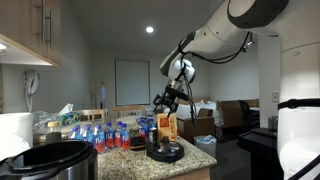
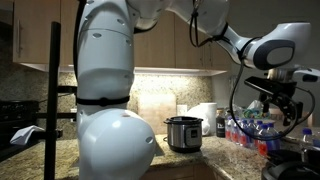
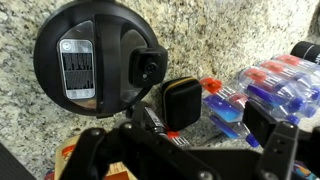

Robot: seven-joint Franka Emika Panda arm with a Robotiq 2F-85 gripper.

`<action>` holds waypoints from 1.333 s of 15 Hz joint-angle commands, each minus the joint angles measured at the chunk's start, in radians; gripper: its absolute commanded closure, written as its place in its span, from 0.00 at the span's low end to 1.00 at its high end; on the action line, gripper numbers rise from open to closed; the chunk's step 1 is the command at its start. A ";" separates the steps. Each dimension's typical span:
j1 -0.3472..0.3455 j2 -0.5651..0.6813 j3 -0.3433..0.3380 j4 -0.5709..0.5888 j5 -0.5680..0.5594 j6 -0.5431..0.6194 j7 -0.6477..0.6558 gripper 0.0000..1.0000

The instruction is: Put the black lid on the rice cooker then remove it and place it on the counter.

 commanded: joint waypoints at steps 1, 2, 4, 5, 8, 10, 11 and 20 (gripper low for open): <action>-0.046 0.006 0.048 0.007 0.000 -0.003 0.004 0.00; -0.051 0.015 0.051 0.007 0.003 0.012 0.017 0.00; -0.080 0.044 0.046 0.013 0.032 -0.028 0.018 0.00; -0.093 0.058 0.045 0.015 0.034 -0.039 0.025 0.00; -0.135 0.106 0.043 0.017 0.057 -0.055 0.035 0.00; -0.157 0.140 0.048 0.018 0.070 -0.053 0.031 0.00; -0.165 0.160 0.052 0.019 0.083 -0.052 0.023 0.00; -0.230 0.348 0.116 0.086 0.396 -0.047 -0.106 0.00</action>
